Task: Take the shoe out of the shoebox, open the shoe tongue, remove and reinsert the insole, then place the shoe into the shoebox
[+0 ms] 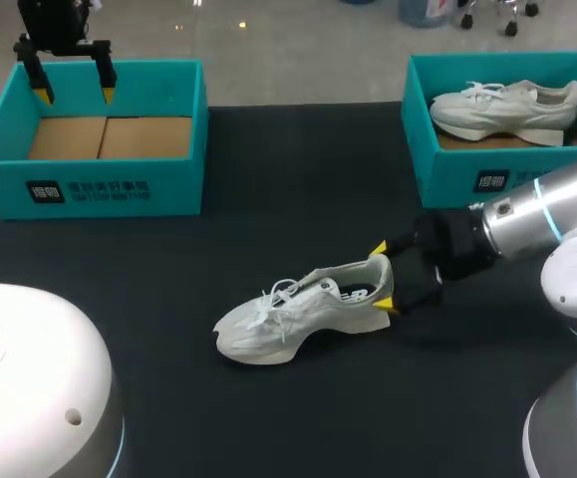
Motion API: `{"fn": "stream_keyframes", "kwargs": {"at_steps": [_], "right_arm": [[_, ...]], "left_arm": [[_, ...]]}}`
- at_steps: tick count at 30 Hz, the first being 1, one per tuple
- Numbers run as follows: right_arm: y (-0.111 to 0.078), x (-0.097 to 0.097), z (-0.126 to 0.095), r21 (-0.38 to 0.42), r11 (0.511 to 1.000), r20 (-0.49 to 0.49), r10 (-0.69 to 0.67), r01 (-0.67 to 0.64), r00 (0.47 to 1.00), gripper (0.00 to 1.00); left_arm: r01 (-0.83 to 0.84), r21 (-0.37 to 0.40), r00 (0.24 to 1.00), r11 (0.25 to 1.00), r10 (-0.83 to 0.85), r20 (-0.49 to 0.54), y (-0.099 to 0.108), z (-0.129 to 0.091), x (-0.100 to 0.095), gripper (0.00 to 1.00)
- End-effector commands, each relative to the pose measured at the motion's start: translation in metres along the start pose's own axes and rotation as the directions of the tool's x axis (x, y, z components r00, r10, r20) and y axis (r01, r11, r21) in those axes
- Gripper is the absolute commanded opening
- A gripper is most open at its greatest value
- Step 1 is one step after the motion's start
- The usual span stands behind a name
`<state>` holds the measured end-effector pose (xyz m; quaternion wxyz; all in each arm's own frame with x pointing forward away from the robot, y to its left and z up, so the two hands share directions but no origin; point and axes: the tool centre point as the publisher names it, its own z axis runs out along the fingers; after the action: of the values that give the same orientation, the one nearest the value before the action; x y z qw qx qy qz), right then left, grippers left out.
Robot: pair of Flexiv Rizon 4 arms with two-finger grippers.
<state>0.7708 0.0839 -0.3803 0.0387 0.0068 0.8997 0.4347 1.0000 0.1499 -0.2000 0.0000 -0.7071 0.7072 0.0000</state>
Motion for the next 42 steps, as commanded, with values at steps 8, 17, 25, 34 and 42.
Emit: {"fn": "stream_keyframes", "kwargs": {"at_steps": [8,17,25,34,42], "right_arm": [[-0.006,0.001,0.016,0.002,1.0,-0.015,-0.01,0.01,1.0,1.0],[-0.014,0.0,0.024,0.004,1.0,-0.024,-0.013,0.013,1.0,1.0],[-0.017,0.001,0.03,0.0,1.0,-0.022,-0.003,0.003,1.0,1.0],[-0.023,0.005,0.035,0.004,1.0,-0.026,0.007,-0.007,1.0,1.0],[-0.026,0.007,0.037,0.006,1.0,-0.028,0.017,-0.017,0.999,0.16]], "left_arm": [[0.0,0.0,1.0,1.0,0.0,0.0,0.0,0.0,0.0,1.0],[0.0,0.0,1.0,1.0,0.0,0.0,0.0,0.0,0.0,1.0],[0.0,0.0,1.0,1.0,0.0,0.0,0.0,0.0,0.0,1.0],[0.0,0.0,1.0,1.0,0.0,0.0,0.0,0.0,0.0,1.0],[0.0,0.0,1.0,1.0,0.0,0.0,0.0,0.0,0.0,1.0]]}}
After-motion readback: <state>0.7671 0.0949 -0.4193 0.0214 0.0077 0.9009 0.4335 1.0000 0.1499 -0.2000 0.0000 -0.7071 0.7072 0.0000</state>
